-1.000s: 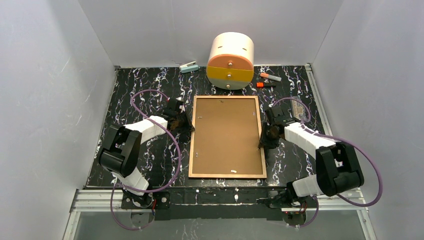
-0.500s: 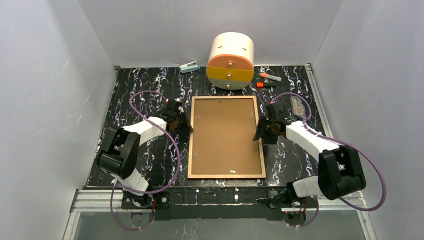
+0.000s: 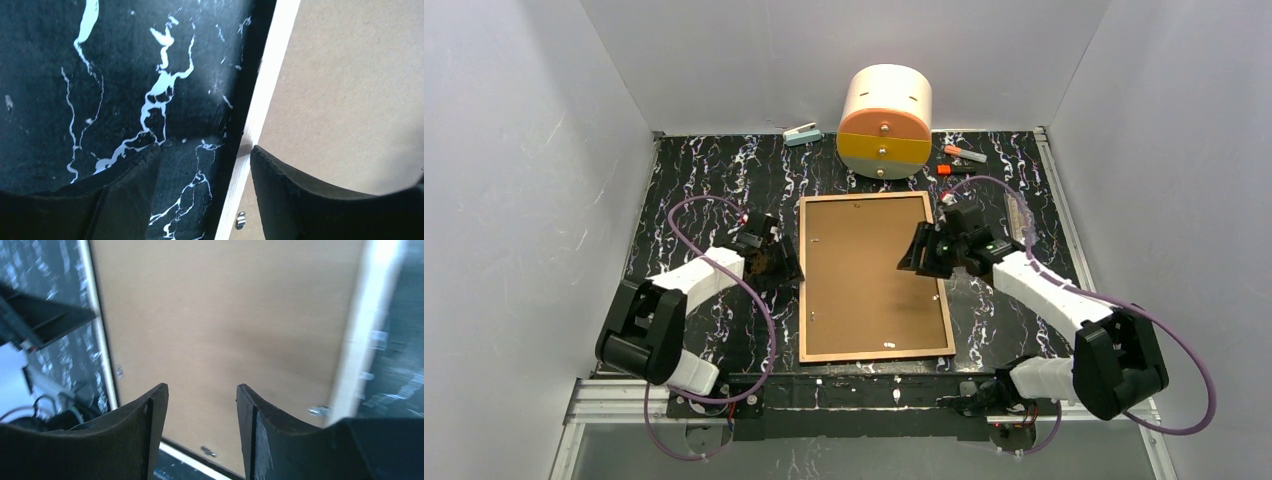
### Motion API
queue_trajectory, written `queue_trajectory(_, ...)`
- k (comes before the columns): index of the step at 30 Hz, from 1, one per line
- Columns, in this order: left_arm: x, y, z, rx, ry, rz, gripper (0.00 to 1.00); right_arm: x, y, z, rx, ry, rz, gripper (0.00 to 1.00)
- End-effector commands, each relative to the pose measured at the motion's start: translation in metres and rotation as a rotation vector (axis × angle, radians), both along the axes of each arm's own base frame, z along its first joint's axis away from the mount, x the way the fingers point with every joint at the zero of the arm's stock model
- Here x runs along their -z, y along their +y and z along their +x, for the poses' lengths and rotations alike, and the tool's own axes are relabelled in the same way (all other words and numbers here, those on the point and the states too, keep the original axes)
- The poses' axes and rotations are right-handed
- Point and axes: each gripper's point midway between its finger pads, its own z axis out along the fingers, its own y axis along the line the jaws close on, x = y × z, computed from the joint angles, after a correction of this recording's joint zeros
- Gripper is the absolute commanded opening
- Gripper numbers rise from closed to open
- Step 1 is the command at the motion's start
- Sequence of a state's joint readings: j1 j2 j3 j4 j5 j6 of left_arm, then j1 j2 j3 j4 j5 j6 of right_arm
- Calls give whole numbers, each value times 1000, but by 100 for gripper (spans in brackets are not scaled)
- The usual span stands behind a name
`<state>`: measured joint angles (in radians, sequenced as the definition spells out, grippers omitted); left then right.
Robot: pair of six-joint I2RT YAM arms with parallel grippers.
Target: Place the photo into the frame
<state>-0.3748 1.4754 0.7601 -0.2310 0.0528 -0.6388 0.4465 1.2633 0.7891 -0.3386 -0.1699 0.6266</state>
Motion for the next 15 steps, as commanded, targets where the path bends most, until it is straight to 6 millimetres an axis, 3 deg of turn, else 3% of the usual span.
queue_trajectory(1,4,13,-36,2,89,24,63,-12,67,-19,-124,1,210,58)
queue_trajectory(7,-3,-6,-55,53,94,-115,41,-1,133,-50,-191,81,327,37)
queue_trajectory(10,-5,-14,-60,70,92,-171,32,14,158,-62,-214,145,337,31)
queue_trajectory(15,2,-19,-68,71,121,-210,26,31,188,-78,-261,205,337,24)
